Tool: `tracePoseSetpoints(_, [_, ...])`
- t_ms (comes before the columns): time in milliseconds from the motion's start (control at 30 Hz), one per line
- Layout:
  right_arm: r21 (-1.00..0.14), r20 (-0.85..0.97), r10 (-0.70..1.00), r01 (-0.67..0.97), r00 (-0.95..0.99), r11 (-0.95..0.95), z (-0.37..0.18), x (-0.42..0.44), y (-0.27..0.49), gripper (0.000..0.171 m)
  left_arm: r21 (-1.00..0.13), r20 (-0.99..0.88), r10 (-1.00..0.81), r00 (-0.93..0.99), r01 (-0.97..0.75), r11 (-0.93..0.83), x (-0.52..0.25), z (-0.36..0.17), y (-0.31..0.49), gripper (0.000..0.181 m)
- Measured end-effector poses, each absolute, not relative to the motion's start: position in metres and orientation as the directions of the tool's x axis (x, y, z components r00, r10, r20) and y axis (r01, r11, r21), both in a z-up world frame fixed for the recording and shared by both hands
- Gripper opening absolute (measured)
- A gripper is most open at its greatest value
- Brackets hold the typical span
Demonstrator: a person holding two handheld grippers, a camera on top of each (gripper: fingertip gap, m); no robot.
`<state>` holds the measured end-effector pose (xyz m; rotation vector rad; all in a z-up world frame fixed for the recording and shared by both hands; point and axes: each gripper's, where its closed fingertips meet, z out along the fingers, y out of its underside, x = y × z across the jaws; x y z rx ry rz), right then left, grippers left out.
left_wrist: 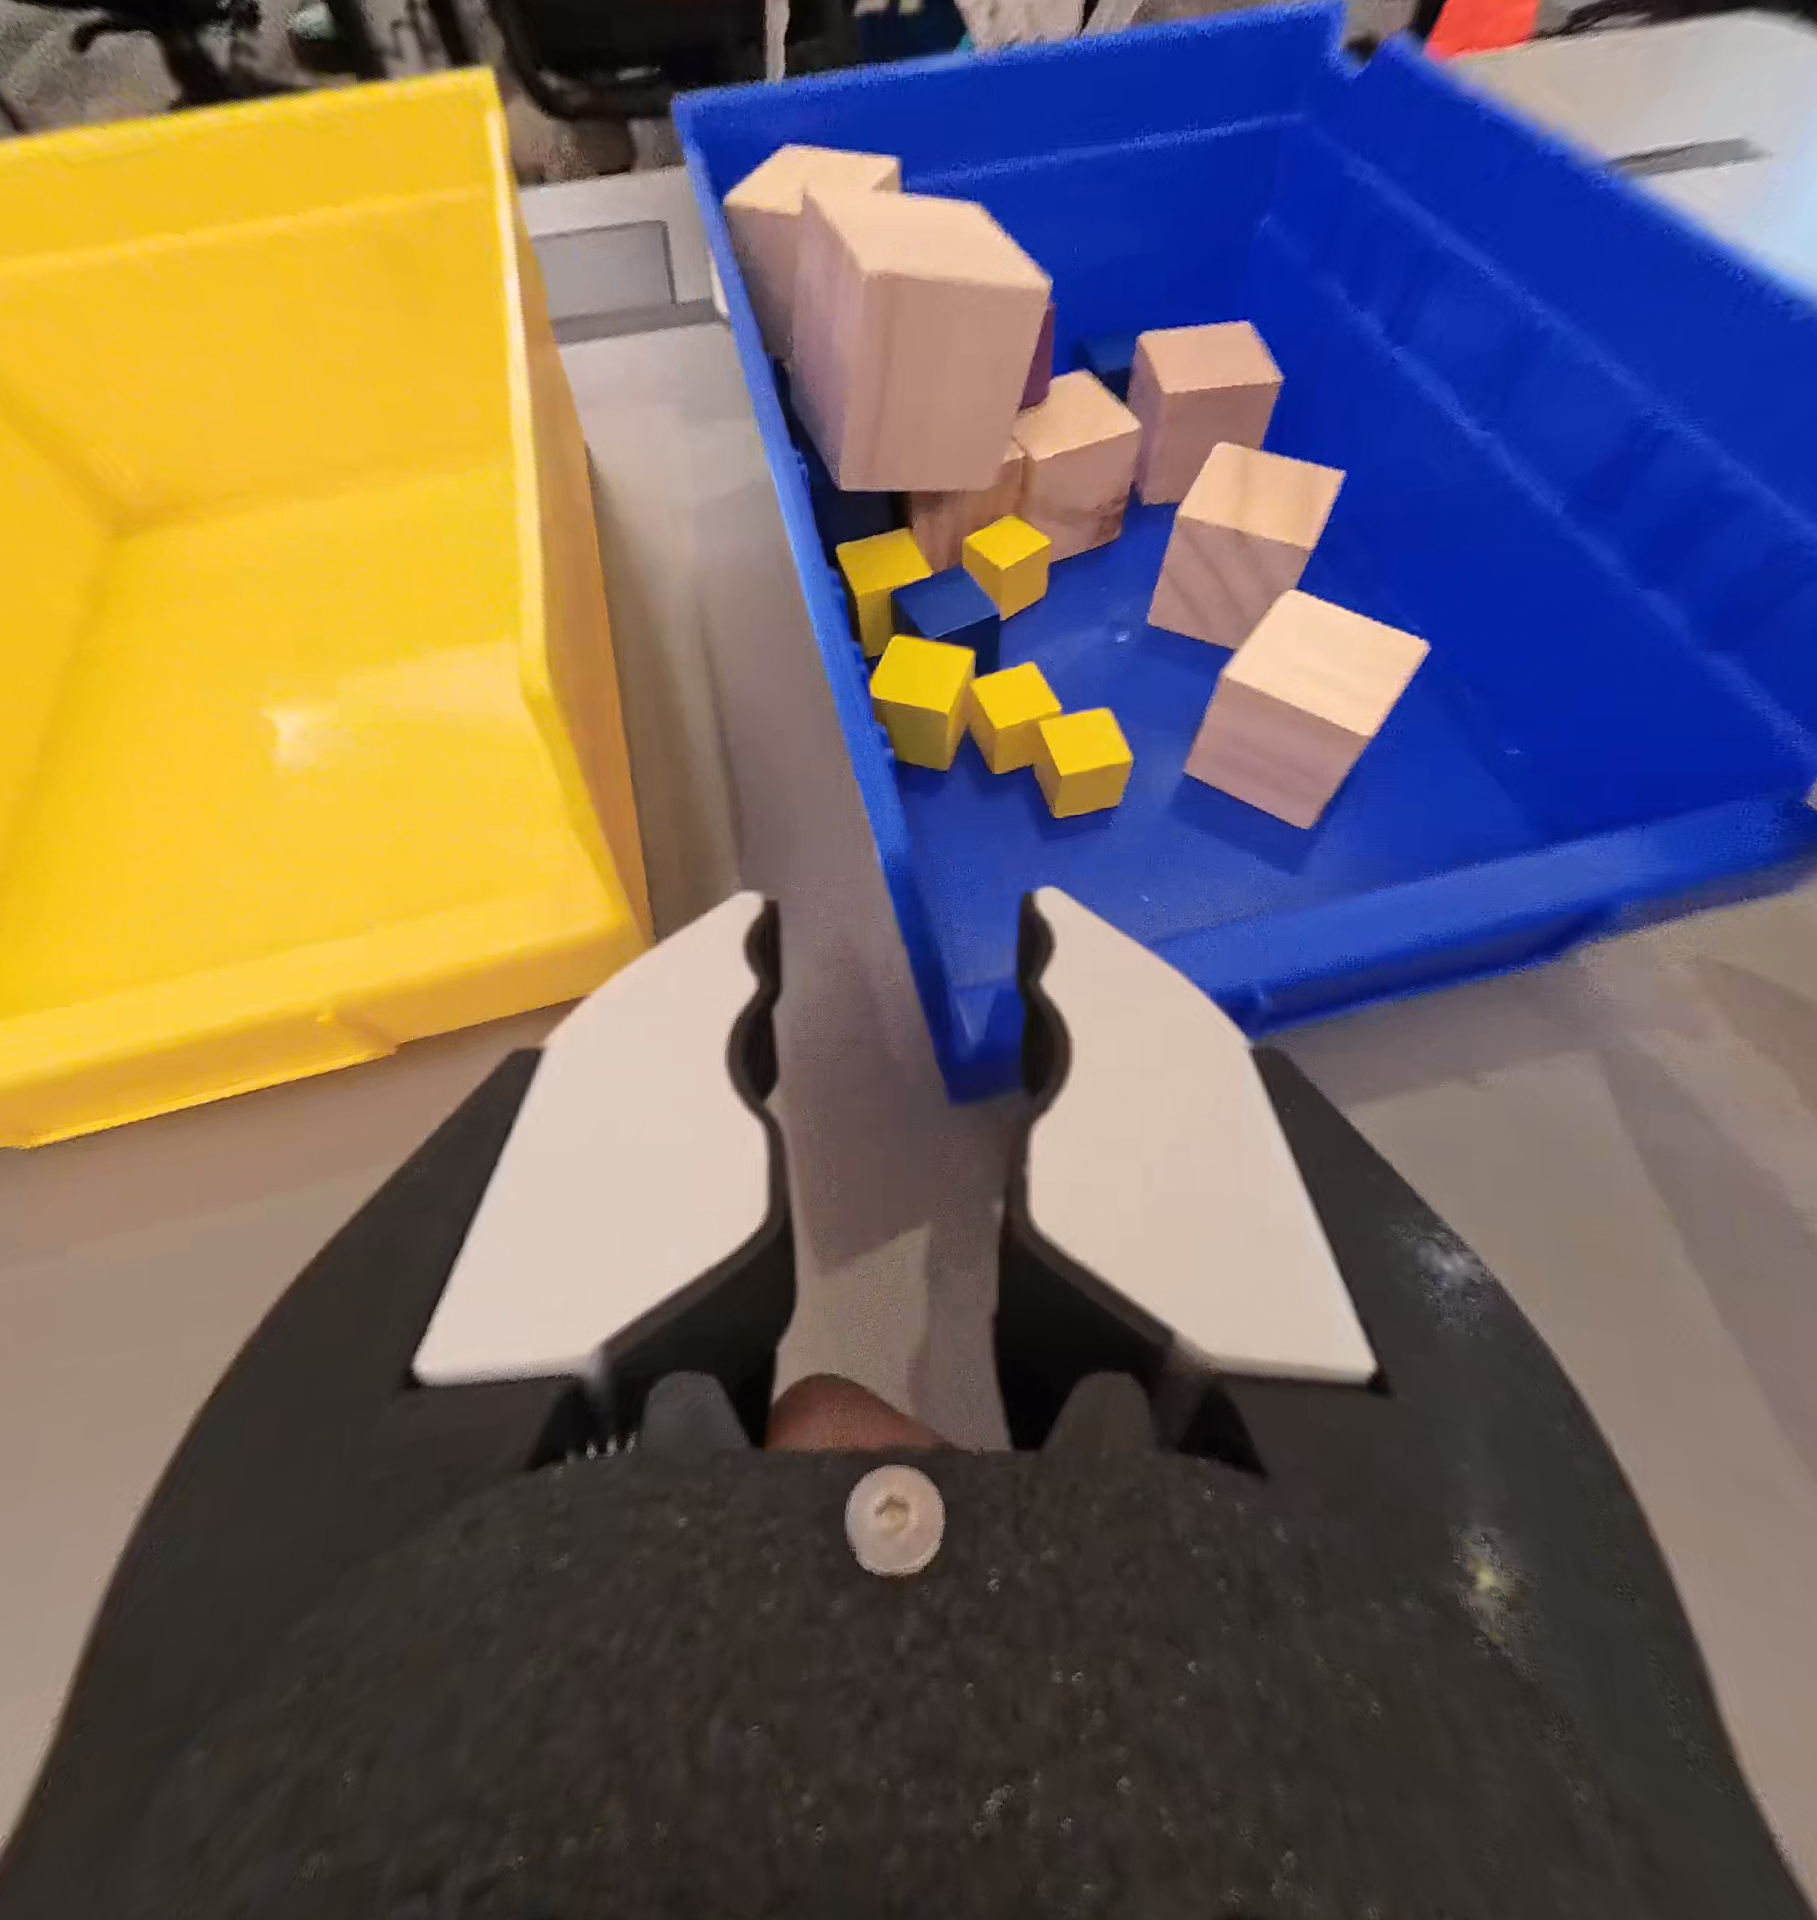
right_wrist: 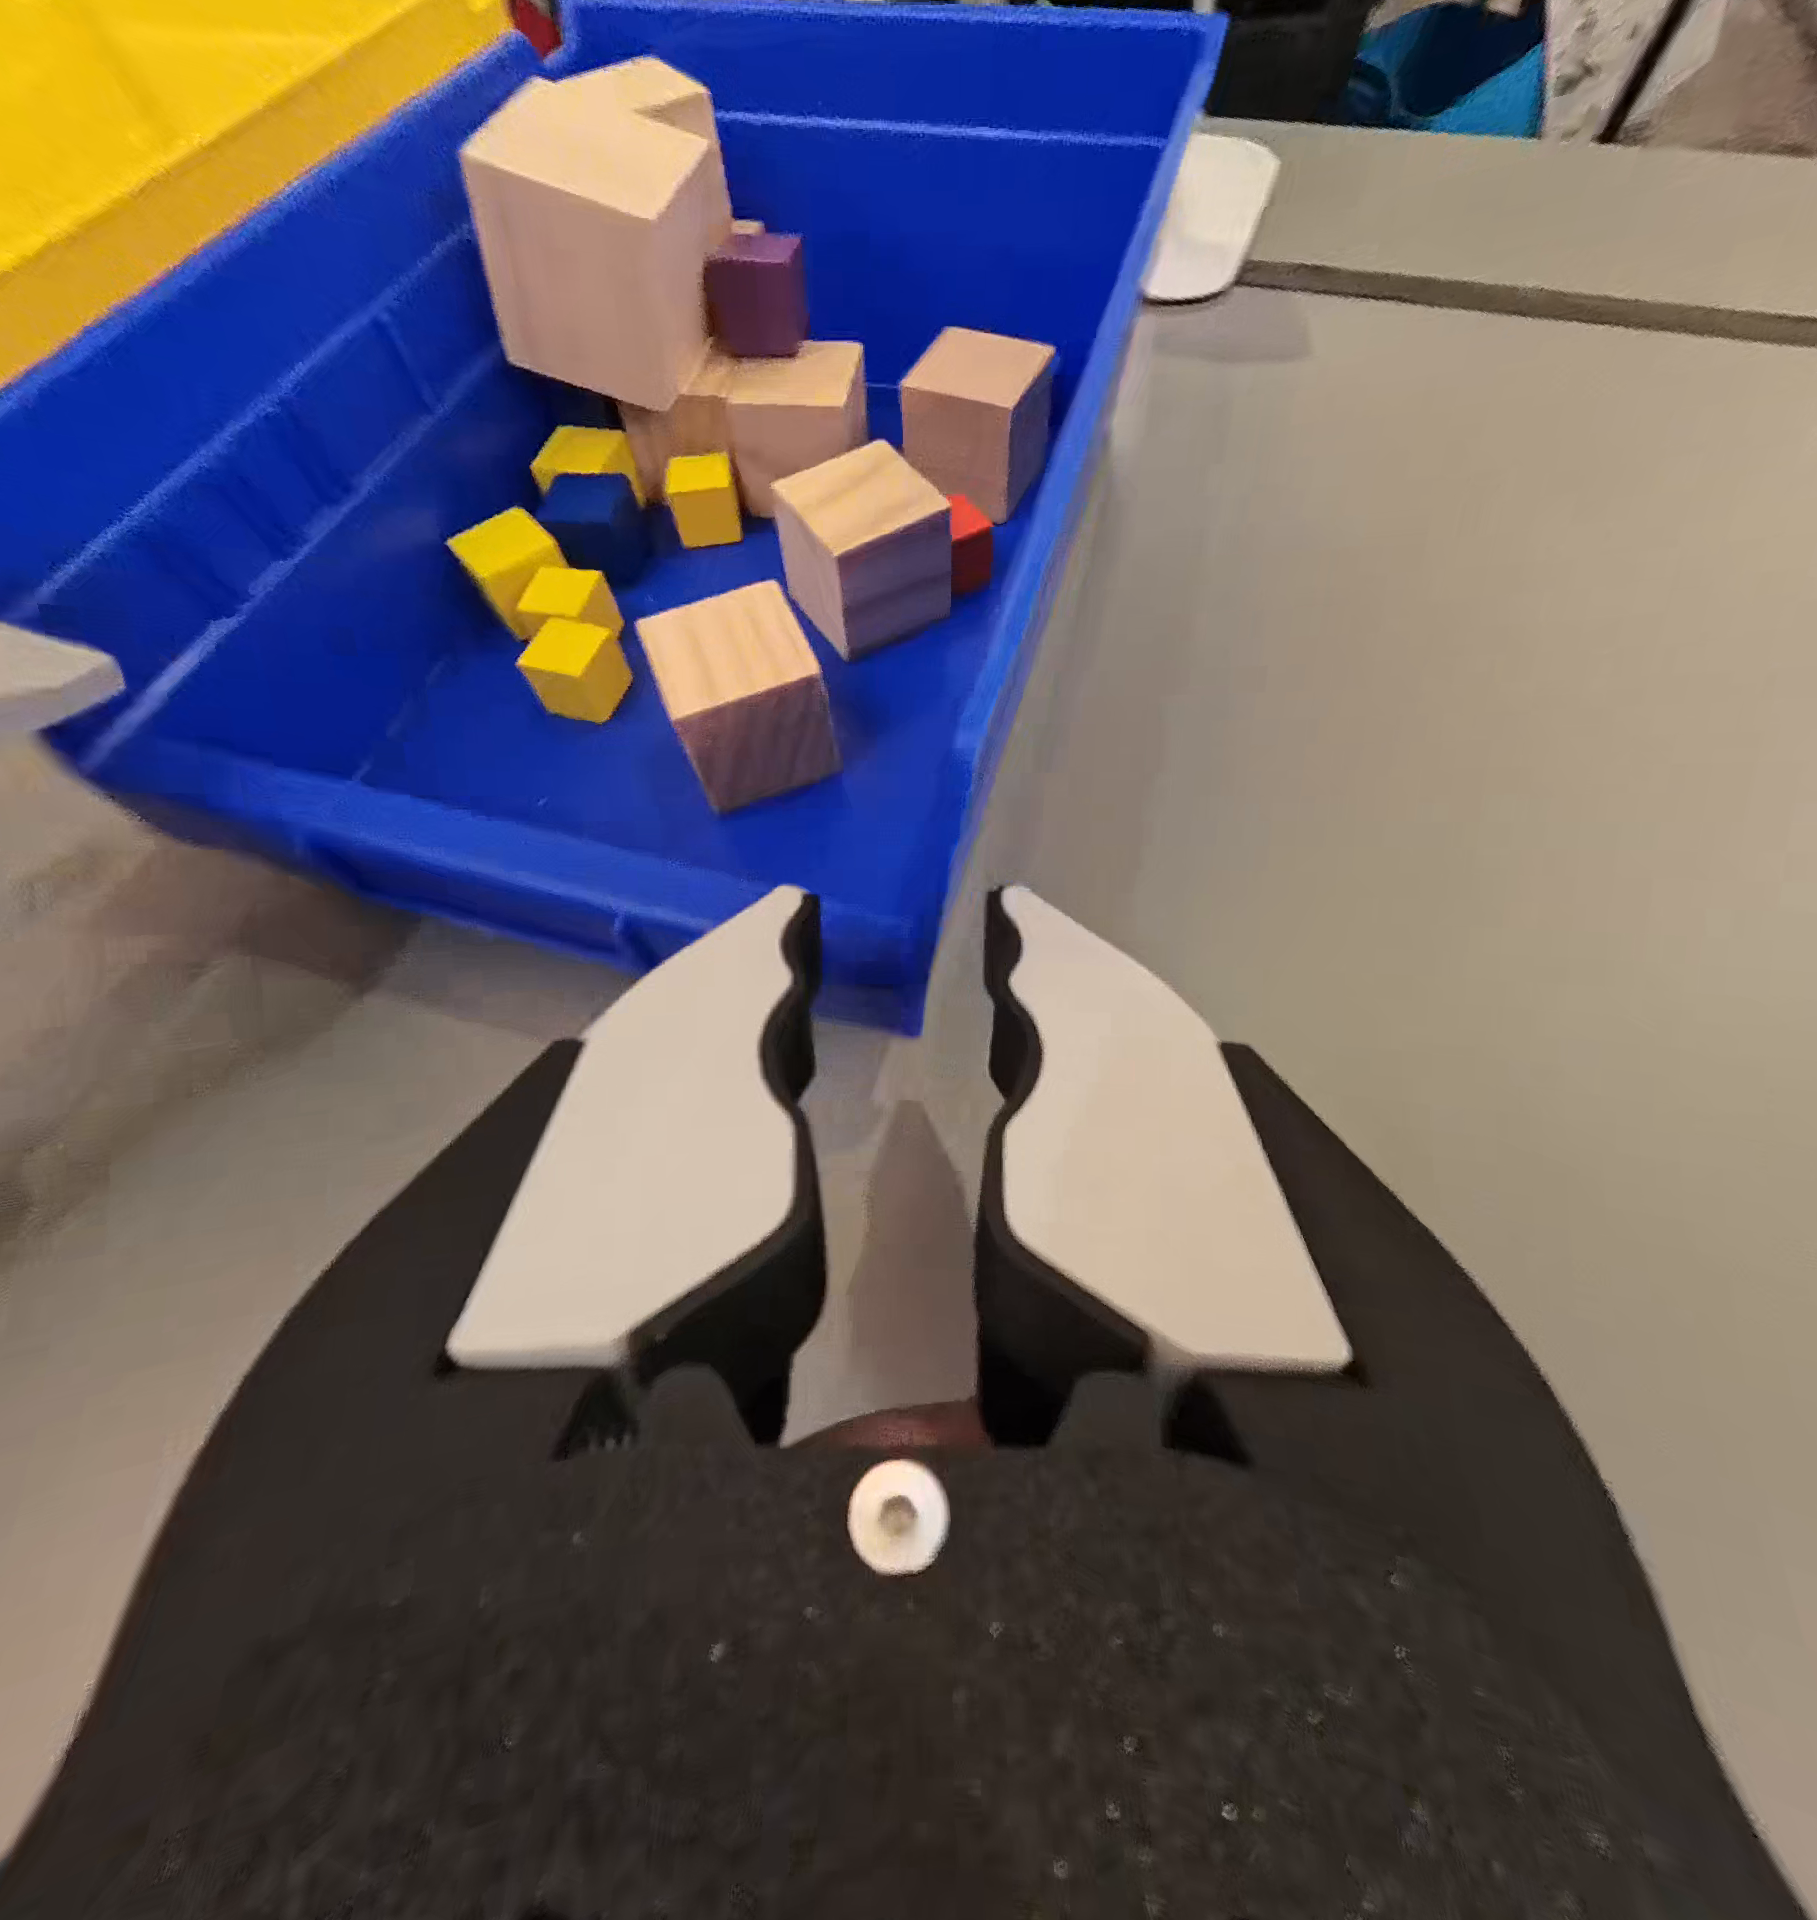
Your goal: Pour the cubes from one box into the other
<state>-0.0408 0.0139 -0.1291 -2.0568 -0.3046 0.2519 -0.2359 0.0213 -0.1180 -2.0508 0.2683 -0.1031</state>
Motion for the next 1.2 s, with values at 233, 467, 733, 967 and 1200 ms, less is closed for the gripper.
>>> tracePoseSetpoints(233, [-0.906, -0.154, 0.414, 0.039, 0.897, -0.422, -0.119, -0.014, -0.029, 0.030, -0.938, -0.033, -0.188, 0.982, -0.096, -0.334, -0.335, -0.074, -0.032, 0.057])
tracePoseSetpoints(467, [-0.990, 0.022, 0.291, 0.061, 0.956, -0.124, -0.066, -0.008, -0.033, 0.039, -0.893, 0.089, 0.068, 0.994, 0.110, -0.436, -0.481, -0.103, 0.010, 0.060])
tracePoseSetpoints(733, [-0.989, 0.086, 0.402, 0.127, 0.912, -0.079, -0.067, -0.056, -0.056, 0.038, -0.831, 0.176, 0.038, 0.984, 0.169, -0.531, -0.486, -0.127, 0.091, 0.011])
tracePoseSetpoints(967, [-0.978, 0.069, 0.551, 0.166, 0.832, -0.129, -0.080, -0.105, -0.078, 0.039, -0.855, 0.092, 0.085, 0.992, 0.122, -0.504, -0.485, -0.128, 0.032, 0.005])
tracePoseSetpoints(1200, [-0.910, -0.003, 0.664, 0.274, 0.748, -0.312, -0.113, -0.214, -0.097, 0.055, -0.834, 0.167, 0.157, 0.973, 0.224, -0.505, -0.478, -0.129, -0.059, 0.004])
